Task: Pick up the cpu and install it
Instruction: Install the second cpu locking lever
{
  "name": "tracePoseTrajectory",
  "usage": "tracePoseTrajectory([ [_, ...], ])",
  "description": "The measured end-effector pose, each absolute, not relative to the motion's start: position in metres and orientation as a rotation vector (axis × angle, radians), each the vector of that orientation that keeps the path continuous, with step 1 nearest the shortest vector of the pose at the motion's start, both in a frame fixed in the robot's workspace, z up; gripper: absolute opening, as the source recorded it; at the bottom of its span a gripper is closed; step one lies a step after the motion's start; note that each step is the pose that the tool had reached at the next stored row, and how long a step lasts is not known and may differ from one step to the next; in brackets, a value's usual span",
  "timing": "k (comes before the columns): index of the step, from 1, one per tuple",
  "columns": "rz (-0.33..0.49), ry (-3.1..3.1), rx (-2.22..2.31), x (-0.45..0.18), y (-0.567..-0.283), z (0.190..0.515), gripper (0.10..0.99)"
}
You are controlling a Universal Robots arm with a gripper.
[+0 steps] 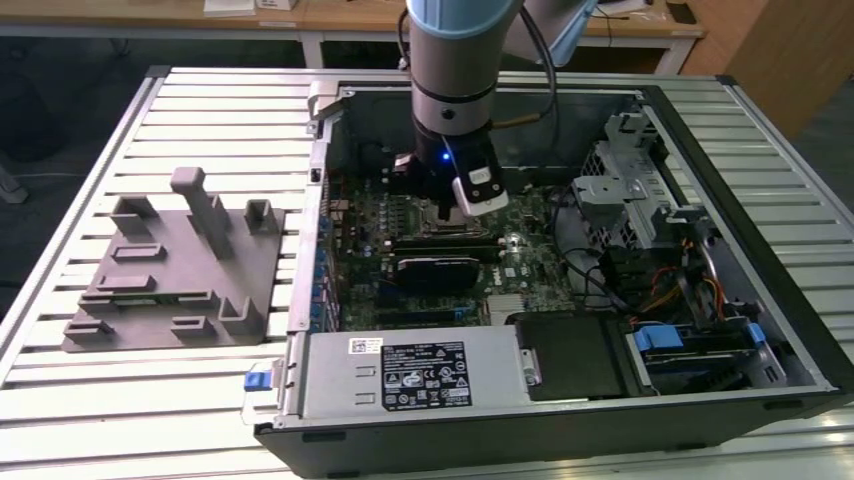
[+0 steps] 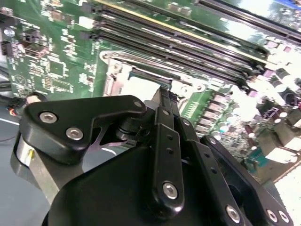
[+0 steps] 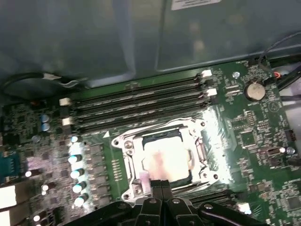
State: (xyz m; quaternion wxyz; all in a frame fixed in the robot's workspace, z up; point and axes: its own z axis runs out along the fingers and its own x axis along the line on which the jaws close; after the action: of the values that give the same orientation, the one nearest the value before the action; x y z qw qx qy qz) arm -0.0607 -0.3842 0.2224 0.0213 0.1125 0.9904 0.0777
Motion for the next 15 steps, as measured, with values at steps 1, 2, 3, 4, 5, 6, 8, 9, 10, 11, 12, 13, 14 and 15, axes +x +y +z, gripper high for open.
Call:
tracePoseTrajectory([
  [1, 0.235, 3.070, 0.348, -0.058, -0.383, 0.222, 0.106],
  [2, 0.230, 3.070, 0.348, -0.056, -0.381, 0.222, 0.106],
  [3, 0.225, 3.070, 0.348, -0.054, -0.380, 0.222, 0.106],
  [4, 0.221, 3.070, 0.348, -0.052, -0.378, 0.222, 0.106],
  [5, 0.217, 3.070, 0.348, -0.050, -0.377, 0.222, 0.106],
  [6, 0.212, 3.070, 0.348, -0.048, -0.375, 0.222, 0.106],
  [8, 0.199, 3.070, 0.347, -0.045, -0.371, 0.222, 0.106],
  [9, 0.190, 3.070, 0.347, -0.044, -0.369, 0.222, 0.106],
  [10, 0.181, 3.070, 0.347, -0.043, -0.367, 0.221, 0.106],
  [11, 0.172, 3.070, 0.346, -0.043, -0.366, 0.221, 0.106],
  [12, 0.162, 3.070, 0.346, -0.043, -0.365, 0.221, 0.106],
  [13, 0.155, 3.070, 0.346, -0.043, -0.364, 0.221, 0.106],
  [14, 0.150, 3.070, 0.346, -0.043, -0.363, 0.221, 0.106],
  [15, 0.148, 3.070, 0.346, -0.043, -0.362, 0.220, 0.106],
])
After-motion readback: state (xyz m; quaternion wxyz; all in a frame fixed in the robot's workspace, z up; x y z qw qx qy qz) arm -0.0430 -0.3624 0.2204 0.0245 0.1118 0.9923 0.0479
